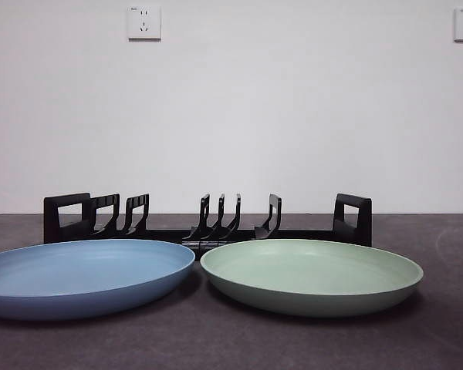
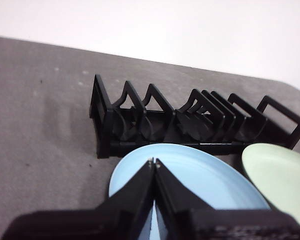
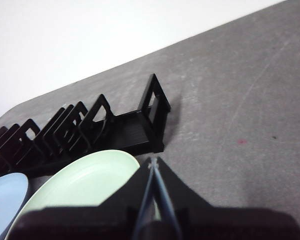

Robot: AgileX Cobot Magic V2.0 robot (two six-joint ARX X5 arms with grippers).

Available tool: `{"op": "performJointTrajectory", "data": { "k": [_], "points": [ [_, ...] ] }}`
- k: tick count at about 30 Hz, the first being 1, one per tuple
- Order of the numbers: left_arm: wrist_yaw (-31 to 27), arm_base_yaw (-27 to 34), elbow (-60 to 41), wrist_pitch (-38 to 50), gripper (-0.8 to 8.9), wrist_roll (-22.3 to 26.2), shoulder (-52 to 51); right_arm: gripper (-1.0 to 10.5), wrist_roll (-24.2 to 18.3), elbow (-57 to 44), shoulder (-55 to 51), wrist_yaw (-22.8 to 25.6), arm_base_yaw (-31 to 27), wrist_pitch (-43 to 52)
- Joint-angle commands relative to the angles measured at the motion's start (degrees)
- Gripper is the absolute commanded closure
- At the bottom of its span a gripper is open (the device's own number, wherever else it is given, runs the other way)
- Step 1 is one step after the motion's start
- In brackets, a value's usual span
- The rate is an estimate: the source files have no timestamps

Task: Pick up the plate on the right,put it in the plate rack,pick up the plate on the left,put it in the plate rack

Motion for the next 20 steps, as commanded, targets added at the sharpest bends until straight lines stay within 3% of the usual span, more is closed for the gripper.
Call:
{"op": "performJointTrajectory", "data": {
  "k": [1, 6, 12, 20],
  "points": [
    [-0.3, 0.2, 1.4, 0.4, 8.21, -5.7, 0.8, 9.6, 2.3, 2.4, 2.5, 0.9, -0.1, 0.7],
    [-1.1, 0.2, 5.9, 0.0, 8.21, -6.2, 6.1, 9.6, 2.3, 7.6, 12.1, 1.9, -0.1, 0.7],
    [-0.7, 0.1, 12.7, 0.3, 8.21, -3.0, 15.6, 9.6, 0.1, 15.6, 27.5, 1.3, -0.1, 0.6],
    [2.3, 0.1, 22.6, -0.5, 8.21, 0.0, 31.1, 9.6, -3.8, 26.6, 48.4, -7.6, -0.1, -0.5]
  ]
}}
